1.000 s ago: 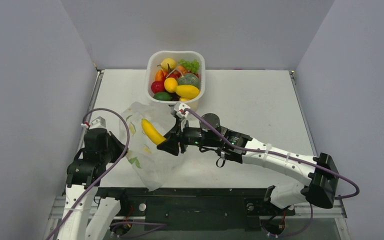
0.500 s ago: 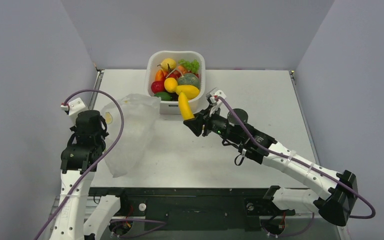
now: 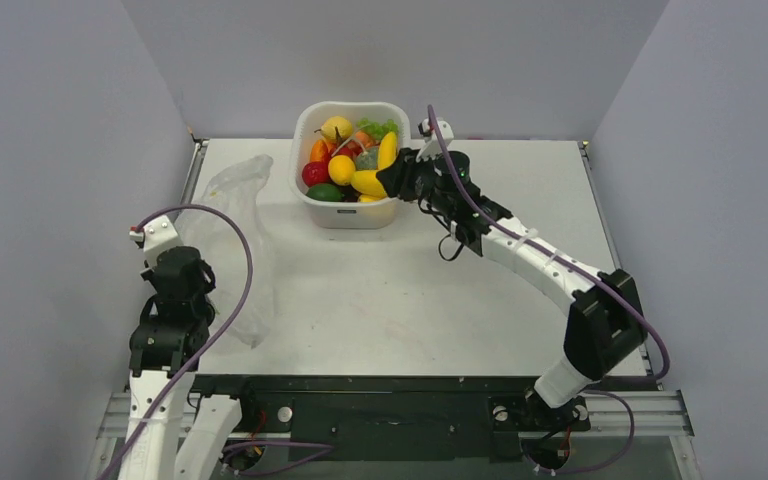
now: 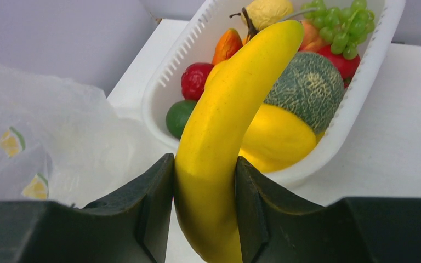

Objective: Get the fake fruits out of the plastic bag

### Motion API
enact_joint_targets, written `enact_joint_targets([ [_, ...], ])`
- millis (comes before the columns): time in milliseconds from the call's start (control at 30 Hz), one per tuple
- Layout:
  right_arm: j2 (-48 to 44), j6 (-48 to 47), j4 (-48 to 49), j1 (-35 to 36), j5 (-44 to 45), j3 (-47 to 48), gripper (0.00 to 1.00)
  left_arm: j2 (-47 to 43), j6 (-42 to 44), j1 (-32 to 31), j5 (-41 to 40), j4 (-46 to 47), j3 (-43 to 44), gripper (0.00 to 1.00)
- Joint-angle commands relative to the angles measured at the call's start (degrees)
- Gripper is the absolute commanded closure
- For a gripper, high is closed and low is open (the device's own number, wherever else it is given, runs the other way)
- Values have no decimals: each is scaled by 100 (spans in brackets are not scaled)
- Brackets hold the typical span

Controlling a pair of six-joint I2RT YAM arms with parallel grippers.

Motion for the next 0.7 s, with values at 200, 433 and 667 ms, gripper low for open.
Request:
enact_joint_targets([
  [200,2260,21,-31,-366,-299,2895,100,-837,392,17,312,322,19,37],
  [433,3892,-84,-690,-430,-407,5069,100,-847,-332,18,1271,-926,1466,29],
  [667,5310,54,-973,-432,31,6868,87,-1016,-979,13,2326,-1487,2553,29],
])
